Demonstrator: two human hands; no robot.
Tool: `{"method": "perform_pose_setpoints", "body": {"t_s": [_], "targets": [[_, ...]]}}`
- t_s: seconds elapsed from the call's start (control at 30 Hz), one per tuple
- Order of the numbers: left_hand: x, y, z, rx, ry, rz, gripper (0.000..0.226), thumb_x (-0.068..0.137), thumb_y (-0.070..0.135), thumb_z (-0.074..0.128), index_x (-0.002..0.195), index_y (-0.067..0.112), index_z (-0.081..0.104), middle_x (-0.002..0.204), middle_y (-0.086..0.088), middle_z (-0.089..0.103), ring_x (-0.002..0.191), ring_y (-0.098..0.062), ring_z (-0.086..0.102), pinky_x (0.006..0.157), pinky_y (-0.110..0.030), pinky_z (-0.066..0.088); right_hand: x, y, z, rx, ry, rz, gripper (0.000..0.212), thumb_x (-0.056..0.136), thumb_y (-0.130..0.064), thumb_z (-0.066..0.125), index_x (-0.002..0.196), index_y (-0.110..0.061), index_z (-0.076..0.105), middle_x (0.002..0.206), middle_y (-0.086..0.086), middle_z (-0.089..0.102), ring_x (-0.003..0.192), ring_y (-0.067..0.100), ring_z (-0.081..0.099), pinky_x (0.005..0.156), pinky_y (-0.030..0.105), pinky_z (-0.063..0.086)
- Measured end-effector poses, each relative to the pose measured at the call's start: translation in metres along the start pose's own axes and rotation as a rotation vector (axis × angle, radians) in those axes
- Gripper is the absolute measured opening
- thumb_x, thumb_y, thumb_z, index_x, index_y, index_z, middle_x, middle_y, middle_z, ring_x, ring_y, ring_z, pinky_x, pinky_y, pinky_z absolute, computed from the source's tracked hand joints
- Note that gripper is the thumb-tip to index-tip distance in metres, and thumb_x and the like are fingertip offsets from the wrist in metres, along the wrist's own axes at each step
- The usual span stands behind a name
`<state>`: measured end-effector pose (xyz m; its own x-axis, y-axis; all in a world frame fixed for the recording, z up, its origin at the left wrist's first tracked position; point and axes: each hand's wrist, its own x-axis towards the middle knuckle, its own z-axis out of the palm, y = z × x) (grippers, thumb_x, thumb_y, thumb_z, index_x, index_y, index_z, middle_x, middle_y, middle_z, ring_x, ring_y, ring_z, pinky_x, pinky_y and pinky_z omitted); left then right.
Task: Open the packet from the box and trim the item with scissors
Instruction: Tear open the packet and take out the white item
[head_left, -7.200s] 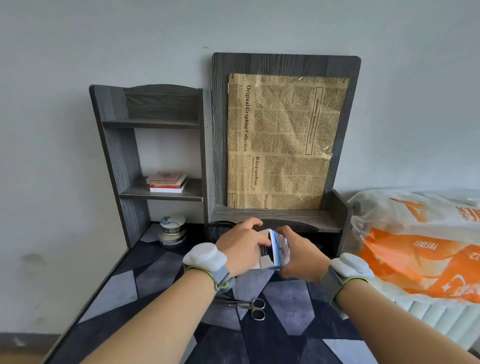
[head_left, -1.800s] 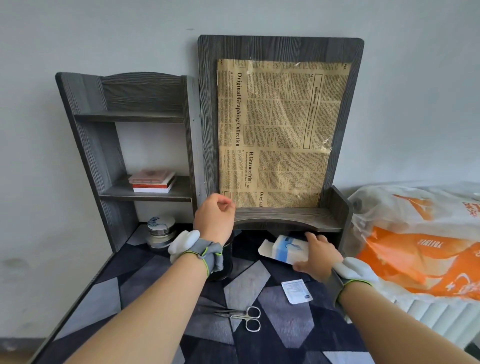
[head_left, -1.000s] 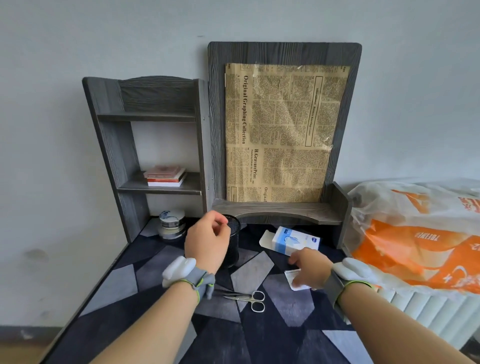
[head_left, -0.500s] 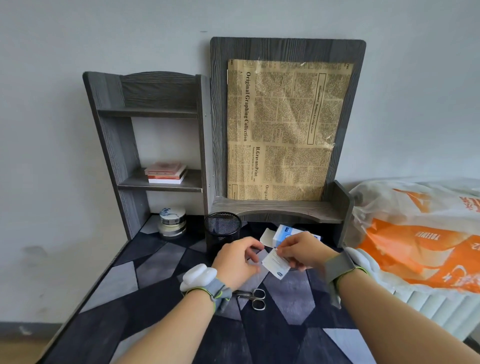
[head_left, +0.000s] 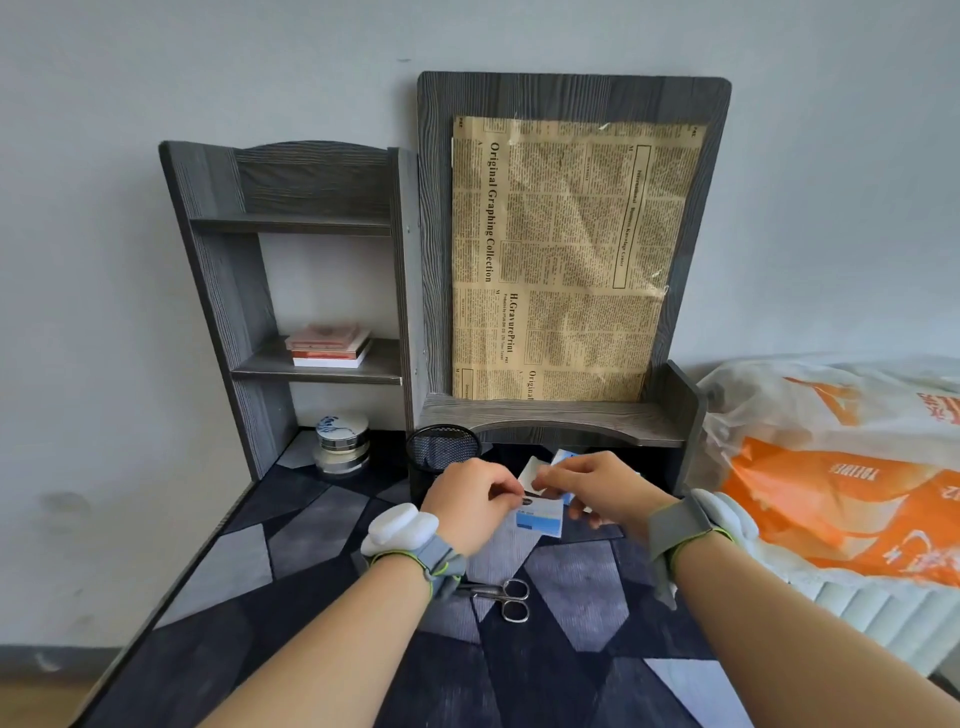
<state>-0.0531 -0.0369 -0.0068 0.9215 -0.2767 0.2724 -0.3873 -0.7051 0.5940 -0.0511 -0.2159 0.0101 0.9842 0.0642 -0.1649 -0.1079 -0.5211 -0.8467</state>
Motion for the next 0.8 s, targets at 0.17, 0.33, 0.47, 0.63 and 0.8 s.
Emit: {"method": "perform_pose_setpoints", "body": {"t_s": [0.17, 0.33, 0.47, 0.63, 0.8], "targets": [[0.004, 0.002, 0.002, 0.007, -0.024, -0.048, 0.014, 0.081, 0.027, 0.066, 0.09, 0.024, 0.076, 0.089, 0.005, 0.074, 0.085, -0.014, 0.066, 0.08, -0.028, 0.053, 0.004, -0.007, 0.004, -0.23, 0.034, -0.177, 0.008, 0.073, -0.023, 0.077, 0.077, -0.017, 0.078, 0.063, -0.005, 0.065, 0.057, 0.003, 0.051, 0.058, 0.017, 0.042], [0.006, 0.004, 0.004, -0.032, 0.015, -0.127, 0.013, 0.077, 0.024, 0.066, 0.083, 0.022, 0.077, 0.079, 0.0, 0.075, 0.075, -0.015, 0.067, 0.074, -0.026, 0.054, 0.004, -0.014, 0.009, -0.452, 0.087, -0.277, 0.005, 0.071, -0.02, 0.075, 0.075, -0.018, 0.077, 0.068, -0.005, 0.068, 0.066, 0.008, 0.061, 0.064, 0.019, 0.048], [0.008, 0.003, 0.004, -0.326, -0.039, -0.273, 0.019, 0.08, 0.011, 0.063, 0.063, 0.018, 0.07, 0.052, -0.002, 0.066, 0.049, -0.016, 0.058, 0.059, -0.029, 0.054, 0.003, -0.017, 0.014, -0.537, 0.145, -0.307, 0.005, 0.07, -0.022, 0.069, 0.067, -0.024, 0.072, 0.066, -0.009, 0.066, 0.07, 0.013, 0.063, 0.07, 0.033, 0.057], [0.01, 0.006, 0.003, -0.837, -0.049, -0.544, 0.019, 0.086, 0.001, 0.059, 0.068, 0.003, 0.062, 0.04, 0.001, 0.057, 0.035, -0.007, 0.052, 0.04, -0.016, 0.047, -0.002, -0.023, 0.018, -0.569, 0.255, -0.396, 0.008, 0.072, -0.02, 0.064, 0.072, -0.024, 0.071, 0.07, -0.009, 0.065, 0.073, 0.015, 0.062, 0.067, 0.028, 0.052], [0.013, 0.004, 0.004, -0.907, 0.0, -0.581, 0.022, 0.089, -0.001, 0.056, 0.068, 0.004, 0.061, 0.036, 0.003, 0.056, 0.031, -0.004, 0.051, 0.04, -0.016, 0.049, -0.001, -0.02, 0.022, -0.498, 0.277, -0.422, 0.007, 0.074, -0.021, 0.066, 0.071, -0.025, 0.072, 0.075, -0.009, 0.067, 0.073, 0.013, 0.062, 0.071, 0.031, 0.052]]}}
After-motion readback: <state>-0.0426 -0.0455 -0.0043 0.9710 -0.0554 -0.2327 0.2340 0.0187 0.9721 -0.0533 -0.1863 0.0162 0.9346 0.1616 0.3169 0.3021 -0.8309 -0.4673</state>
